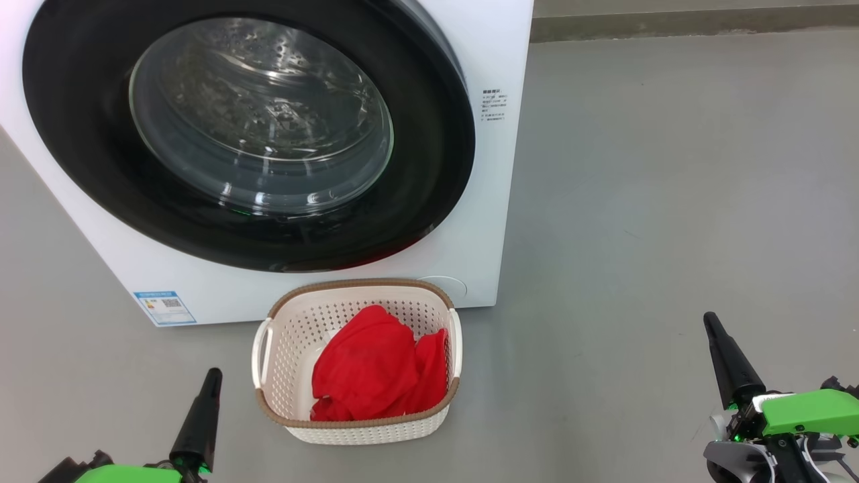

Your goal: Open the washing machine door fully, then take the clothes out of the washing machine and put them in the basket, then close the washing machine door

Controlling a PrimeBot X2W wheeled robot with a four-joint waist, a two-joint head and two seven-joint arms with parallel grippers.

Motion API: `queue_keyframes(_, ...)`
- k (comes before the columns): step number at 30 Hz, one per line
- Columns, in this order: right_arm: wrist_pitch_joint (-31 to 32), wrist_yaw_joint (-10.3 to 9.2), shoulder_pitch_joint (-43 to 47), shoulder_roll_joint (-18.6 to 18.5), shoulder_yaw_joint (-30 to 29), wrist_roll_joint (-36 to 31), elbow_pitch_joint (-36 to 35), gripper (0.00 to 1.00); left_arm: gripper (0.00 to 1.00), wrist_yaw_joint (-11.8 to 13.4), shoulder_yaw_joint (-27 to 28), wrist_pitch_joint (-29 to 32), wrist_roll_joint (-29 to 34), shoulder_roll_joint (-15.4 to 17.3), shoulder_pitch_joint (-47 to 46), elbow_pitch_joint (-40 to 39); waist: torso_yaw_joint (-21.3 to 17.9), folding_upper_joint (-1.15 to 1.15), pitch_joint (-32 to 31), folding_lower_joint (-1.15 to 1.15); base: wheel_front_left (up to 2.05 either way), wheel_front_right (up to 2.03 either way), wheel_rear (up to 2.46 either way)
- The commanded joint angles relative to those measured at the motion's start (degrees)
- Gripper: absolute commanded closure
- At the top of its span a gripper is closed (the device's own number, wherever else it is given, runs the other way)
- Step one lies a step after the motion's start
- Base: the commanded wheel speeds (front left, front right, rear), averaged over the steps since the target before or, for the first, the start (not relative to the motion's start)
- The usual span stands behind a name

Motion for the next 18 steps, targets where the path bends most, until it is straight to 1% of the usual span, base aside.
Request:
queue_keyframes(1, 0.3, -0.03, -2.4, -0.9, 0.9, 0.0, -1.6, 1.00, 1.00, -0.4, 2.0, 0.2, -0.4, 0.6, -2.3, -1.2, 0.0, 0.00, 0.0, 0.00, 0.00, 0.00, 0.00)
queue_keyframes(18, 0.3, -0.03, -2.4, -0.9, 0.9, 0.0, -1.6, 1.00, 1.00, -0.4, 2.0, 0.2, -0.4, 0.6, -2.3, -1.2, 0.0, 0.00, 0.0, 0.00, 0.00, 0.00, 0.00)
